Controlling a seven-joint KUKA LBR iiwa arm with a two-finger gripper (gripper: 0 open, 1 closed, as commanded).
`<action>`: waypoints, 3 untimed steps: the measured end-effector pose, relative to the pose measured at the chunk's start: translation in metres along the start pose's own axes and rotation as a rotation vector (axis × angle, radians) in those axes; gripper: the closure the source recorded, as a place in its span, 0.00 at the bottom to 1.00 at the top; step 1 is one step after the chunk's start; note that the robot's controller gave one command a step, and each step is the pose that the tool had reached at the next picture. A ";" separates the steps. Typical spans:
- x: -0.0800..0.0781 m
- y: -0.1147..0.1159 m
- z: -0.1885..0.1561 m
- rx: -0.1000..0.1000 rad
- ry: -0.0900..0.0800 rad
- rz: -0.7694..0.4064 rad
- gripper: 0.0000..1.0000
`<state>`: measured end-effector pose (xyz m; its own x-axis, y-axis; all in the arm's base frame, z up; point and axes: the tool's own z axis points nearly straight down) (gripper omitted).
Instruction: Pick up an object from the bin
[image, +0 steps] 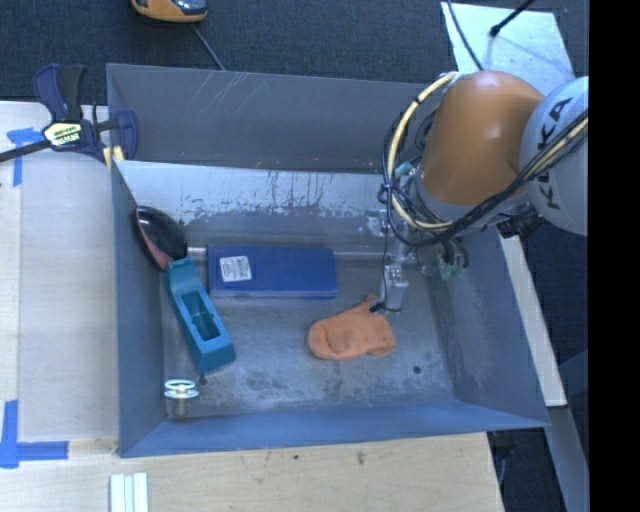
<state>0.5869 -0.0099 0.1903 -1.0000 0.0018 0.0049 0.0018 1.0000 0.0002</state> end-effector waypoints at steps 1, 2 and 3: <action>-0.002 0.000 -0.005 0.000 -0.008 0.000 0.00; -0.001 0.009 0.043 0.001 -0.015 -0.055 0.00; 0.040 0.019 0.098 0.001 -0.011 -0.217 0.00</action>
Offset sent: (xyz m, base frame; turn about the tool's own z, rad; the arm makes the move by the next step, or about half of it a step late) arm -0.0044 0.0235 -0.1152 -0.1318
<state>0.5462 0.0092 0.0929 -0.9770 -0.2133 -0.0059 -0.2133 0.9770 -0.0011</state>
